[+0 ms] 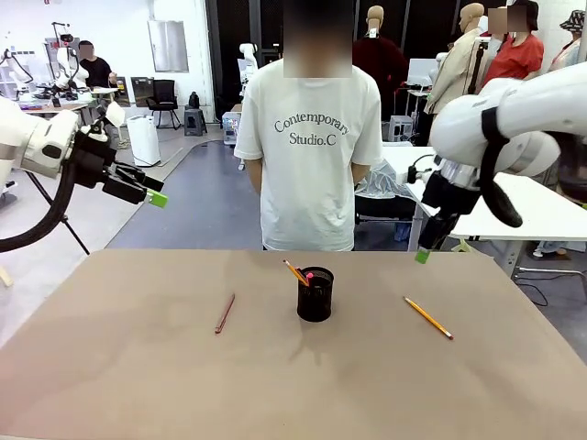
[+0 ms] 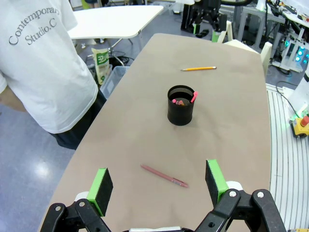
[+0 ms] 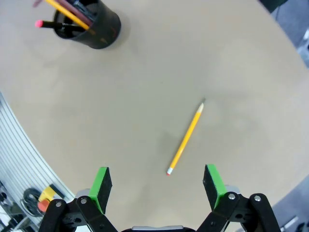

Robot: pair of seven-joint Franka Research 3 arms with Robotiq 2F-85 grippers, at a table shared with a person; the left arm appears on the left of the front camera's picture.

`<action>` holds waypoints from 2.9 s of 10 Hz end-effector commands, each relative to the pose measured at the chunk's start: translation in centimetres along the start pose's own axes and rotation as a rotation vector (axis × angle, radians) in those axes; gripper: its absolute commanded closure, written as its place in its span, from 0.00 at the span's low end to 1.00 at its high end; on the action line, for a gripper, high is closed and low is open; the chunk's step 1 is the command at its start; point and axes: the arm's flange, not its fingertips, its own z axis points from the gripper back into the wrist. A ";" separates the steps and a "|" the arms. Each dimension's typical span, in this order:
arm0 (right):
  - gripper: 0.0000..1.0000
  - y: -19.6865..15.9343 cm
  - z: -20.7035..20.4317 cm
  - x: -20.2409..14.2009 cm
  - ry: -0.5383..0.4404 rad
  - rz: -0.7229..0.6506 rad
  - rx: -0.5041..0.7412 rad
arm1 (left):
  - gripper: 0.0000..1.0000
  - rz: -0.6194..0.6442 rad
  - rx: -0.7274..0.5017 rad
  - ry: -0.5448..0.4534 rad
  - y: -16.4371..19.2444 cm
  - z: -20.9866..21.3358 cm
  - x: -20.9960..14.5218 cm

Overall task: Place the pens into the pen holder.
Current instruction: Pick up a writing instrument from the table and place it into the Pen holder.

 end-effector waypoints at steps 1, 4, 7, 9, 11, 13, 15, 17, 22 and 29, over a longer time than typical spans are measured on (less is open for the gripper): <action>0.00 -1.7 -1.0 2.7 0.038 -0.096 -0.017 | 0.00 -0.003 0.003 0.000 0.1 0.1 0.2; 0.00 -2.4 -5.2 5.3 0.129 -0.096 -0.105 | 0.00 -0.003 0.003 0.000 0.1 0.1 0.2; 0.00 -3.5 -8.4 6.2 0.187 -0.132 -0.138 | 0.00 -0.003 0.003 0.000 0.1 0.1 0.2; 0.00 -2.4 -9.8 5.0 0.154 -0.126 -0.103 | 0.00 -0.003 0.003 0.000 0.1 0.1 0.2; 0.00 -1.1 -10.1 2.5 0.141 -0.164 -0.134 | 0.00 -0.003 0.003 0.000 0.1 0.1 0.2; 0.00 -0.6 -10.2 0.3 0.106 -0.195 -0.183 | 0.00 -0.003 0.003 0.000 0.1 0.1 0.2; 0.00 -1.6 -10.7 -0.3 0.084 -0.194 -0.200 | 0.00 -0.003 0.003 0.000 0.1 0.1 0.2; 0.00 -1.6 -10.3 0.3 0.107 -0.173 -0.161 | 0.00 -0.003 0.003 0.000 0.1 0.1 0.2; 0.00 -1.6 -10.3 0.3 0.107 -0.173 -0.161 | 0.00 -0.003 0.003 0.000 0.1 0.1 0.2; 0.00 -4.2 -13.2 0.9 0.098 -0.167 -0.182 | 0.00 -0.003 0.003 0.000 0.1 0.1 0.2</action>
